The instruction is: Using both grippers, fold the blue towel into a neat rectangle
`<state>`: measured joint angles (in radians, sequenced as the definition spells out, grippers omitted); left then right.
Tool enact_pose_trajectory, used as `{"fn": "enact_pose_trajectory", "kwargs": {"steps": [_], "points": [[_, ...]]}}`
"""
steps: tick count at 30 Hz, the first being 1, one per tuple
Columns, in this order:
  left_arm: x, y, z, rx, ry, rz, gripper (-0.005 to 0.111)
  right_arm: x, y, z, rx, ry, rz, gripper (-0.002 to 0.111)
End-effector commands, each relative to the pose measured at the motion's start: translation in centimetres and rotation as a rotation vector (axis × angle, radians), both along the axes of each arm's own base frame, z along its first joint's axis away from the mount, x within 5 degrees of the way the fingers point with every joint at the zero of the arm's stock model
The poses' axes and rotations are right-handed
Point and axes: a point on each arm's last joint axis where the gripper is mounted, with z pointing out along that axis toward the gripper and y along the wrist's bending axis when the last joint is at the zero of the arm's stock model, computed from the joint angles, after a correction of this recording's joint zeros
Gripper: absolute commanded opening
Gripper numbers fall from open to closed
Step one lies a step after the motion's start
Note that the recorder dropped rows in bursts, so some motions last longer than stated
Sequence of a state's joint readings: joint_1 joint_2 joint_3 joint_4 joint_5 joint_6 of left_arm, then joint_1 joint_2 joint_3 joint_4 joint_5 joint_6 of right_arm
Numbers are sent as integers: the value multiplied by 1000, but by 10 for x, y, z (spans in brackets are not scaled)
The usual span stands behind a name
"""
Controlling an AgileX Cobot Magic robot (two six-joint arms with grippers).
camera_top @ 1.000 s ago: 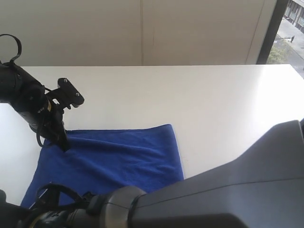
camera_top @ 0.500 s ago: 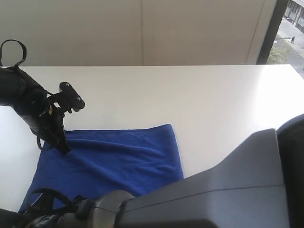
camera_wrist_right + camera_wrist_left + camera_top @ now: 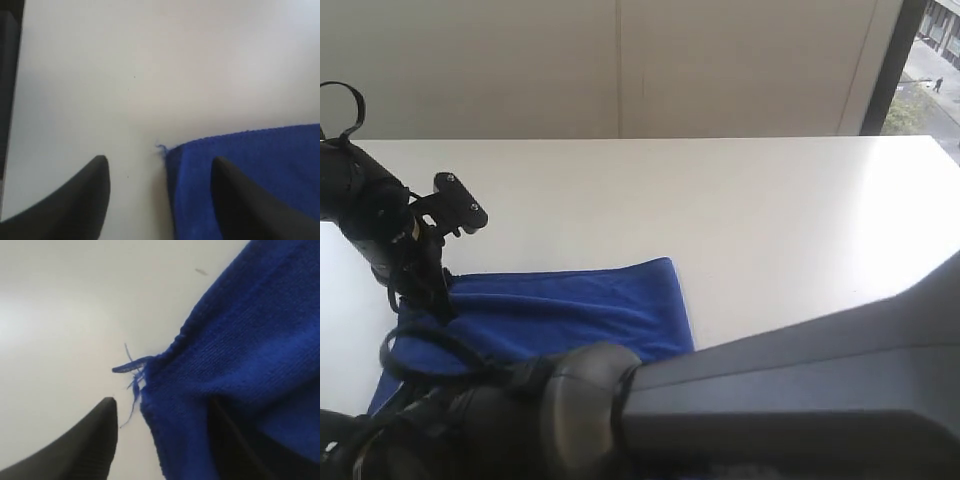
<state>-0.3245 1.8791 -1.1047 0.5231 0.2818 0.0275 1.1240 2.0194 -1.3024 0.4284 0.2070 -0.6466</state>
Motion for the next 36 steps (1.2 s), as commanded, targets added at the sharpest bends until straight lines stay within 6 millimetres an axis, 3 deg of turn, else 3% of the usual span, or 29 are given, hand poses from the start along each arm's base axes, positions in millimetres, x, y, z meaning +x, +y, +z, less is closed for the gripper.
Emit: {"fn": "enact_pose_trajectory", "kwargs": {"steps": [1, 12, 16, 22, 29, 32, 36], "points": [[1, 2, 5, 12, -16, -5, 65, 16, -18, 11, -56, 21, -5, 57], [-10, 6, 69, -38, -186, -4, 64, 66, -94, 18, -305, -7, -194, 51], [-23, 5, 78, -150, -120, 116, 57, 84, -132, 26, -316, -20, -297, 48], [-49, -4, 69, -255, 175, 254, 2, 110, -183, 19, -349, 22, -453, 32], [-99, -38, 37, -215, 425, 89, 0, 135, -217, 19, -305, -3, -563, 0], [-121, -50, 19, -194, 439, 36, 0, 154, -236, 25, -285, -7, -638, 0], [-141, -50, 4, -212, 397, 49, 0, 186, -258, 32, -286, 22, -688, 0]]}}
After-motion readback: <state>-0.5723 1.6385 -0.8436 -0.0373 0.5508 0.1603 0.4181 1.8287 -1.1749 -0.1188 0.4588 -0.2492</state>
